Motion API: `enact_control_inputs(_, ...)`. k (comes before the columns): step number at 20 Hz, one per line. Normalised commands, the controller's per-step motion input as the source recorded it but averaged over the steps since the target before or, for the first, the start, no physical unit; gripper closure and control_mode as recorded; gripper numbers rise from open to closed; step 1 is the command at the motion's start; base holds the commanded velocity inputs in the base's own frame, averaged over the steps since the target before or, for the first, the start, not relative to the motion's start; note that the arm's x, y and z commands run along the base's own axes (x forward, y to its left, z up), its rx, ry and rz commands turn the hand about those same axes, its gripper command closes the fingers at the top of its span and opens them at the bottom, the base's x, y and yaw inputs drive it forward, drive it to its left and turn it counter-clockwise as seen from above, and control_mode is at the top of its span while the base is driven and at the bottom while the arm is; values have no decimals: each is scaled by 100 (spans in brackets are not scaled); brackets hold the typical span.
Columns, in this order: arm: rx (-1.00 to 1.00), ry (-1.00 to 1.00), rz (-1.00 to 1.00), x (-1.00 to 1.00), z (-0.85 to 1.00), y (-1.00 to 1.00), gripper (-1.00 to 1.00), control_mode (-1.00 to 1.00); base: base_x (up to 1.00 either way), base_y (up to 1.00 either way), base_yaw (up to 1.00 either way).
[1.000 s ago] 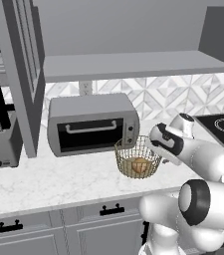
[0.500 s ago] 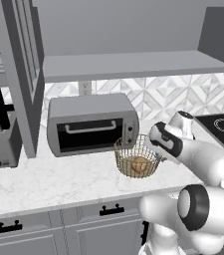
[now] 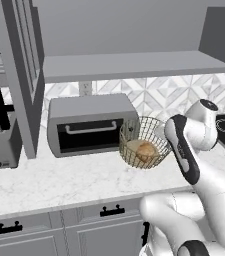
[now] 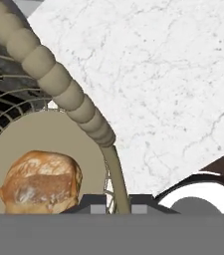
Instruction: Open the cabinet, pick up the bread from the cabinet and place it in the basket. Then move the basket to the dining counter.
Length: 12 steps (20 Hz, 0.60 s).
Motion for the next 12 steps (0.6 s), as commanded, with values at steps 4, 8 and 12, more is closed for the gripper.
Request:
enact_control_inputs(4, -17, -19, -11, -67, 74, 1, 100, -100, 0, 0, 0)
enact_control_inputs(8, -7, -7, -18, -41, 75, 6, 100, -100, 0, 0, 0)
enact_control_inputs(12, 0, 0, -13, -61, 68, 0, 100, -100, 0, 0, 0)
